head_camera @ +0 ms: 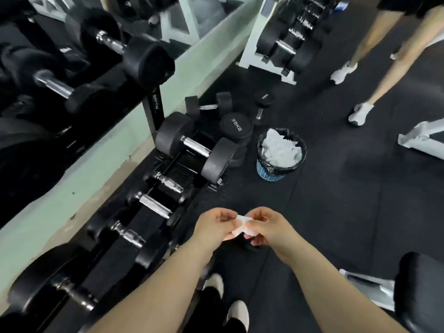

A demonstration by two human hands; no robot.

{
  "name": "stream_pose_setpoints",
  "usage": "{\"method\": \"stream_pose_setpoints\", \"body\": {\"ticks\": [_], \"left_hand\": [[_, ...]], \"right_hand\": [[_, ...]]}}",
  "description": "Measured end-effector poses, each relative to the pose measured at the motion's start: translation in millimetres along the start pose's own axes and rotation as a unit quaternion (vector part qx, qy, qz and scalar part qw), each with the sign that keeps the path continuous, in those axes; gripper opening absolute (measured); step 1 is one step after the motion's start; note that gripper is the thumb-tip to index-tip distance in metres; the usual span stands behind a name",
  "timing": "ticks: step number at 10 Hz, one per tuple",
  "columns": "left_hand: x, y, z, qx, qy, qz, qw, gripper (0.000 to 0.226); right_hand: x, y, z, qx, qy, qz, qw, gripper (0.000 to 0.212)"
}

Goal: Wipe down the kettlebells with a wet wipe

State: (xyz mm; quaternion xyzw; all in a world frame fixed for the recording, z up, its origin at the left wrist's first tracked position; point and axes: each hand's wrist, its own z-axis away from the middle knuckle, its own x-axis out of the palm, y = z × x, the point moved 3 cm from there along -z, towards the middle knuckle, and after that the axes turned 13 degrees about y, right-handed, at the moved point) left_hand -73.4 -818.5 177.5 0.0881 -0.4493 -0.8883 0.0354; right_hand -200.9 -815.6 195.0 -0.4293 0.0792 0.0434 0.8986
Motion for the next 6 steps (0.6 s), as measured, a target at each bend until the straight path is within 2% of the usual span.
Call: {"method": "stream_pose_setpoints", "body": {"ticks": [1,3,4,5,6], "left_hand": [[22,15,-28,-0.010,-0.006,0.001,1.000,0.016],[50,53,-86,0.001,0.051,0.012,0.999,0.017],[61,59,-112,-0.006,0.087,0.013,0.996,0.016],[77,52,-130,-0.031,0.144,0.050,0.988,0.018],[100,49,-136,-0.053,0.206,0.079,0.974,0.021]], "right_hand": [[-19,-4,-37,0.021,0.023,-0.035,0.999,0.013],[-94,-17,-157,0.089,0.185,-0.157,0.966,0.013],[-133,-41,-229,0.094,0.219,-0.188,0.953,0.030],[-160,-61,-287,0.056,0.204,-0.124,0.969,0.047],[-184,-68,-321,0.016,0.215,-0.056,0.975,0.040]]}}
